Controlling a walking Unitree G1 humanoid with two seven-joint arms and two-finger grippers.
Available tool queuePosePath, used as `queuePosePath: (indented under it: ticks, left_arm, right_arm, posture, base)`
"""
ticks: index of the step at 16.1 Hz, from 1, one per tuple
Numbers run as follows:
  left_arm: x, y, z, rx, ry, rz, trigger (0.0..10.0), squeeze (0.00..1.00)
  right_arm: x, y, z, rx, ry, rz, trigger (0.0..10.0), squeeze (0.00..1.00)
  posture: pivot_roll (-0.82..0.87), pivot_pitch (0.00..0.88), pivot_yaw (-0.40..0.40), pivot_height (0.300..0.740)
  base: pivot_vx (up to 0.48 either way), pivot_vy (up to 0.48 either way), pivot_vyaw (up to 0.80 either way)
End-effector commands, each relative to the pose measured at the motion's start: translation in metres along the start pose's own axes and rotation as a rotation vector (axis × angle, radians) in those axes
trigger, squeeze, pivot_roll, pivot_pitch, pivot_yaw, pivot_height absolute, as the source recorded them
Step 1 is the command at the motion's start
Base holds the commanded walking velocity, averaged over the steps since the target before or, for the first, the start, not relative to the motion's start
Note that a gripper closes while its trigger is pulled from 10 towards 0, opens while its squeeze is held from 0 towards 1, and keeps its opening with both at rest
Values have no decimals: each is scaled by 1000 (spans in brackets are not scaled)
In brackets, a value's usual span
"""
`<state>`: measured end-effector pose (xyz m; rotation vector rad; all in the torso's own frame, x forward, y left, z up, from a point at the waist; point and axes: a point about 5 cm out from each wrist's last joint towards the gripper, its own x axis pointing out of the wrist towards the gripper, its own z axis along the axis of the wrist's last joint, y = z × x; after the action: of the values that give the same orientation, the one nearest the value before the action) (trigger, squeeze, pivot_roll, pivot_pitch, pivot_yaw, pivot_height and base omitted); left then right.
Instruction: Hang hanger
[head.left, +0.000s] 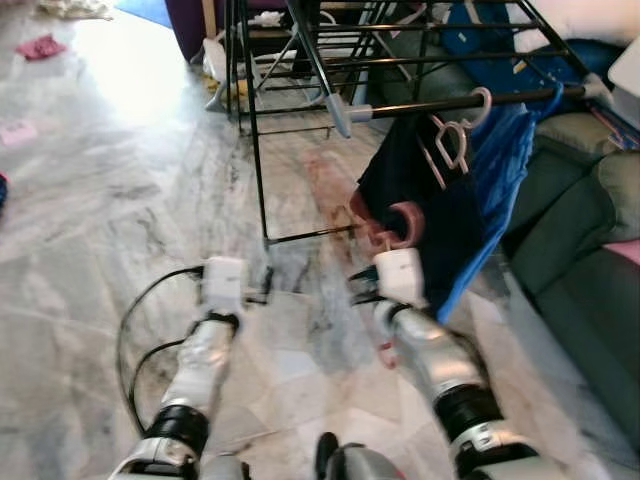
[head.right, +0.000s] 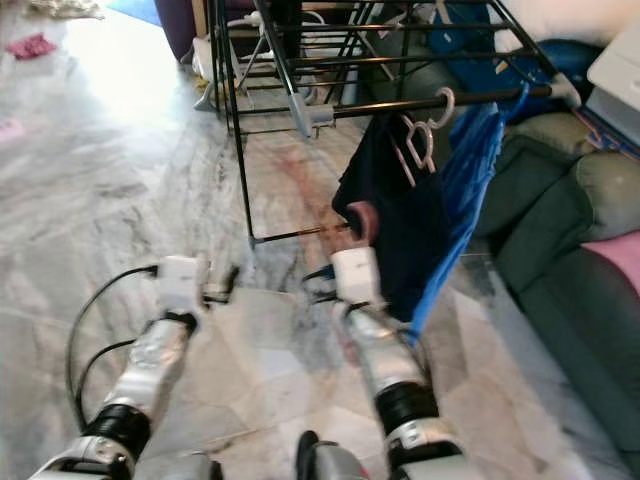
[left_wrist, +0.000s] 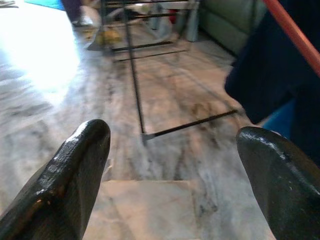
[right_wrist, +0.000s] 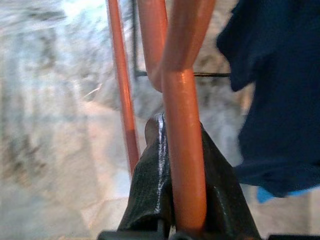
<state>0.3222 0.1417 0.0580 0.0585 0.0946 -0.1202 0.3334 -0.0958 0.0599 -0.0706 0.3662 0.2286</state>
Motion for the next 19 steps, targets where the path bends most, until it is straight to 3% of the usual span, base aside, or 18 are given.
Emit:
queuePosePath:
  ticks: [1, 6, 12, 17, 19]
  left_arm:
    - [-2, -7, -3, -18, 13, -19, 10000, 0]
    - [-7, -1, -12, -46, 53, 13, 10000, 0]
    - [-5, -3, -10, -63, 54, 16, 10000, 0]
    - [-4, -3, -10, -68, 56, 21, 10000, 0]
    - [-4, 0, -9, -62, 52, 48, 10000, 0]
  right_arm:
    - [-2, -14, -1, 8, -5, -50, 10000, 0]
    - [-6, -17, -14, 37, 28, -66, 10000, 0]
    - [-6, -9, -9, 14, -1, 4, 10000, 0]
    - [-5, -9, -6, 13, -9, 19, 10000, 0]
    - [-6, -4, -6, 19, -15, 54, 10000, 0]
  posture:
    - [83, 193, -92, 740]
    - [90, 194, -91, 740]
    - [82, 189, -94, 740]
    - [81, 187, -95, 740]
    - [80, 185, -93, 740]
  base:
    - [0, 0, 0]
    - [0, 0, -480]
    - [0, -396, 0]
    - [0, -434, 595]
    - [0, 0, 0]
